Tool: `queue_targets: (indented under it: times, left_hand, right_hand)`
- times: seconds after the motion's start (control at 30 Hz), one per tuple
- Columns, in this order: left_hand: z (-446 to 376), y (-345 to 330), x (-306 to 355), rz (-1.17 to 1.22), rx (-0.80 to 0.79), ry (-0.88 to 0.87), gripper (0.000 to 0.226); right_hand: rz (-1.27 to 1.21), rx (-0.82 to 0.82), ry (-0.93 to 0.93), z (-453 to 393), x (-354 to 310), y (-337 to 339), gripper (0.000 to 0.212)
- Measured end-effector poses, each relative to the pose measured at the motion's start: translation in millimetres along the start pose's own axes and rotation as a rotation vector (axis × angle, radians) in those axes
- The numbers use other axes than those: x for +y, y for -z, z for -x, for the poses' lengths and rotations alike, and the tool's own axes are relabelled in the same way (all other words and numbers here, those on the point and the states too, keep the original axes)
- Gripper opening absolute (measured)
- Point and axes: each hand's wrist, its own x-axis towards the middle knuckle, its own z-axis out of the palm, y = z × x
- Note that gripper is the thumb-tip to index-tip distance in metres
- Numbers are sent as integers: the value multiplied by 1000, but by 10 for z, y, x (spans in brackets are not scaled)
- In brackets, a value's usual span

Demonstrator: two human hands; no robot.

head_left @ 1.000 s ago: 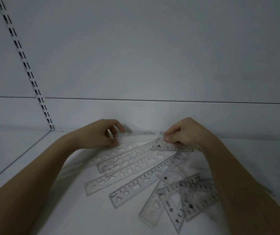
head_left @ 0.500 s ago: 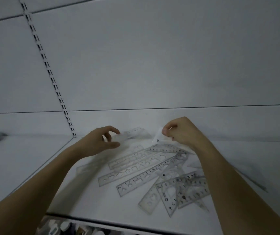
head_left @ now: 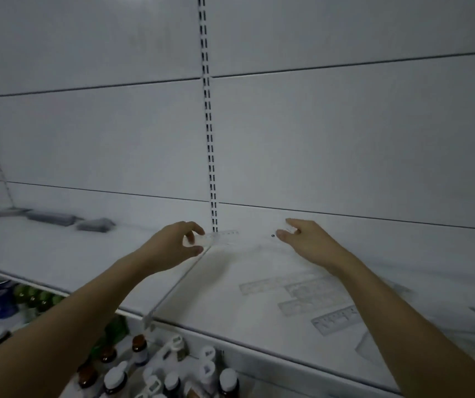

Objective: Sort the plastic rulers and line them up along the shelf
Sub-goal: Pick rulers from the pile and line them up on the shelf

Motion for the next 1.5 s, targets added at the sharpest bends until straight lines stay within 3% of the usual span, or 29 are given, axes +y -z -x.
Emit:
queue_targets:
  times: [0.07,0.1,0.17,0.23,0.27,0.37,0.63,0.97,1.13,1.5]
  left_hand:
    - [197,173,-293,-17,-17,17,34]
    - [307,262,-455,-22,-20,28,35]
    - [544,427,-790,-25,-13,61,37]
    - [789,590,-1130,-21,5,98,37]
    - [915,677,-1300,-19,18,118,36]
    - [1252,962,-1795,-6,44,175,35]
    - [1727,1632,-2938,27,150,312,30]
    - [1365,1815,-4170,10,137,359,29]
    - [1038,2083,-4762,-56,95,390,28]
    - [494,2355,-5821,-66,138,388,31]
  right_hand:
    - [22,-95,4,8,-293,-271,73]
    - [64,-126,13,5,-433,-417,65]
    - [115,-164,28,15,-734,-731,26]
    - [121,-201,57,-14,-1048,-1054,24]
    - [131,-215,80,-29,-1210,-1225,24]
    - [143,-245,140,-87,-1710,-1704,66]
    - [88,-213,300,-472,-2724,-2797,43]
    - [54,-265,360,-1438,-3126,-3858,42]
    - [52,-325,385,-2013,-3330,-4288,52]
    - [-17,-214,322,-2925,-3766,-5038,44]
